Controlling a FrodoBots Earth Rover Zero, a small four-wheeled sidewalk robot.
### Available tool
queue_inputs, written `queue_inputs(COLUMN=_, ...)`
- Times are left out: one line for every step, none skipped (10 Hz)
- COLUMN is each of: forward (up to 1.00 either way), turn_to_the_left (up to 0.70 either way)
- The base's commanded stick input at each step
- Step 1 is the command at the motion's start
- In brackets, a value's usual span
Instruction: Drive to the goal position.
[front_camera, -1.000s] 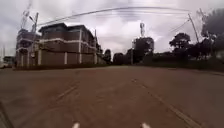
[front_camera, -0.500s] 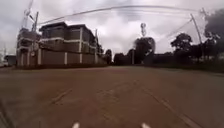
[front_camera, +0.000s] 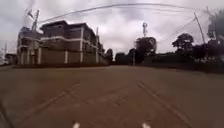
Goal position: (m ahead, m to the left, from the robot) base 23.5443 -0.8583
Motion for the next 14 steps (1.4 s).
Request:
queue_inputs(forward=0.70, turn_to_the_left=0.00)
queue_inputs(forward=0.70, turn_to_the_left=0.00)
queue_inputs(forward=0.70, turn_to_the_left=0.00)
queue_inputs(forward=0.70, turn_to_the_left=0.00)
queue_inputs(forward=0.70, turn_to_the_left=0.00)
queue_inputs(forward=0.70, turn_to_the_left=0.00)
queue_inputs(forward=0.70, turn_to_the_left=0.00)
queue_inputs(forward=0.70, turn_to_the_left=0.00)
queue_inputs(forward=0.70, turn_to_the_left=0.00)
queue_inputs(forward=0.70, turn_to_the_left=0.00)
queue_inputs(forward=0.70, turn_to_the_left=0.00)
queue_inputs(forward=0.70, turn_to_the_left=0.00)
queue_inputs(forward=0.70, turn_to_the_left=0.00)
queue_inputs(forward=0.70, turn_to_the_left=0.00)
